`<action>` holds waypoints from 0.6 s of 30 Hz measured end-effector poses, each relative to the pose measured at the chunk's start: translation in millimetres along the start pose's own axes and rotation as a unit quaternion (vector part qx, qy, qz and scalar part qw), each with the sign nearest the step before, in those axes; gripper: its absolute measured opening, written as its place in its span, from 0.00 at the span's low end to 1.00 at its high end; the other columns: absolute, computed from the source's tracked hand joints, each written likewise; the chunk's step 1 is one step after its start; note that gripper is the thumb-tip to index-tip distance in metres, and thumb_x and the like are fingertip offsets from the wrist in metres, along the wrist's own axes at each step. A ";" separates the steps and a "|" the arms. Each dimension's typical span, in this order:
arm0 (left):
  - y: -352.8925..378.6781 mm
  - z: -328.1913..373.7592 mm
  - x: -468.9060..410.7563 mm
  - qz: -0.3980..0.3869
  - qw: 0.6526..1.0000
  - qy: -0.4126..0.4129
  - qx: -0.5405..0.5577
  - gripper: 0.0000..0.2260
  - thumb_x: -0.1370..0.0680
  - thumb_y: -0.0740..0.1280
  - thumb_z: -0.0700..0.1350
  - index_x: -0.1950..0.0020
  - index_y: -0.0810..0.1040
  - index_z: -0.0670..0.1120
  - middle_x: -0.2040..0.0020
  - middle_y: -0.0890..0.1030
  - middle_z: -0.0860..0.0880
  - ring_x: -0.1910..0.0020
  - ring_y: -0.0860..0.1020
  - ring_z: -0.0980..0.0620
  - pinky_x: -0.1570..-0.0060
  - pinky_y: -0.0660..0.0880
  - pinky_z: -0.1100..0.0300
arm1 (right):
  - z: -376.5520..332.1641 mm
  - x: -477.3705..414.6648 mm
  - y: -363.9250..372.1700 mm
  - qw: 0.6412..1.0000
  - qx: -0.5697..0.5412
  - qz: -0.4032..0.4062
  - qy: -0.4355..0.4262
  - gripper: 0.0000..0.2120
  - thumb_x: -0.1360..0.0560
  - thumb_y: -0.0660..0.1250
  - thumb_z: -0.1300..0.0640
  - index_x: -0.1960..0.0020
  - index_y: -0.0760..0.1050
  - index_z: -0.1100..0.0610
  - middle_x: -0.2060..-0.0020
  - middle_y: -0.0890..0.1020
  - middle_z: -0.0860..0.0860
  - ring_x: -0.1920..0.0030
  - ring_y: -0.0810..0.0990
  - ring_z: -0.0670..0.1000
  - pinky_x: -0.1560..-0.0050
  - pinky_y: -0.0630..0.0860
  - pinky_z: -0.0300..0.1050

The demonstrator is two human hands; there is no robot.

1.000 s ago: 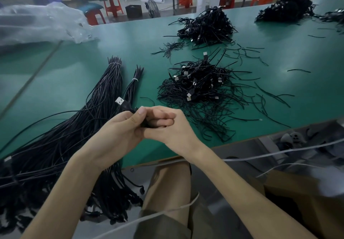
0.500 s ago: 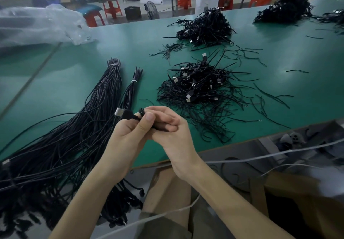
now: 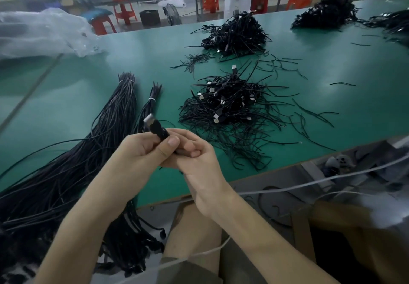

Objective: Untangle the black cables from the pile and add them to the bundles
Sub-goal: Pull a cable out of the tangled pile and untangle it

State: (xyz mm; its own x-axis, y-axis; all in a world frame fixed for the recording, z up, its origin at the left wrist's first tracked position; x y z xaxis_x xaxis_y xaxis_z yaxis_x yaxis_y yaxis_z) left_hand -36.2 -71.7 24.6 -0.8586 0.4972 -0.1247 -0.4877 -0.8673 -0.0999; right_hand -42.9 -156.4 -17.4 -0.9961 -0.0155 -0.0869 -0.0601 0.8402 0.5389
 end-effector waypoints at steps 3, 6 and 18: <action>-5.3 4.0 7.1 0.032 0.999 0.015 0.006 0.10 0.18 0.68 0.48 0.48 0.88 0.46 0.47 0.87 0.42 0.43 0.85 0.44 0.41 0.80 0.58 | -2.8 -0.1 3.4 1.000 0.000 -0.014 -0.004 0.16 0.26 0.66 0.78 0.47 0.80 0.60 0.52 0.85 0.58 0.49 0.85 0.52 0.46 0.84 0.47; -19.6 6.8 12.8 0.128 0.990 0.038 -0.046 0.08 0.23 0.70 0.47 0.50 0.88 0.47 0.50 0.88 0.46 0.45 0.85 0.45 0.43 0.80 0.59 | -14.3 -1.1 -5.2 0.998 0.052 0.021 -0.026 0.17 0.29 0.71 0.77 0.48 0.80 0.58 0.52 0.84 0.54 0.48 0.82 0.51 0.42 0.81 0.49; -6.1 24.7 6.0 0.132 0.985 0.072 -0.086 0.07 0.27 0.71 0.44 0.51 0.86 0.49 0.52 0.88 0.51 0.51 0.86 0.55 0.49 0.79 0.66 | -22.9 -11.1 -0.5 0.970 0.232 -0.071 -0.032 0.11 0.24 0.68 0.64 0.43 0.75 0.55 0.43 0.80 0.59 0.40 0.80 0.53 0.34 0.77 0.59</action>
State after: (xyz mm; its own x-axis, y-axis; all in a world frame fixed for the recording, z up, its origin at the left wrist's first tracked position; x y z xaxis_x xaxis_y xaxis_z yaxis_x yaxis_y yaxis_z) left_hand -42.3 -64.1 48.9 -0.9146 0.2640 -0.3061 -0.2062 -0.9560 -0.2085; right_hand -33.3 -169.1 2.5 -0.9730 -0.1269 -0.1926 -0.1451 0.9858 0.0840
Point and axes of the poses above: each hand's wrist, its own x-axis away from the middle knuckle, its own y-axis out of the palm, z = x × y, the point moved 9 cm from there along -x, towards the middle knuckle
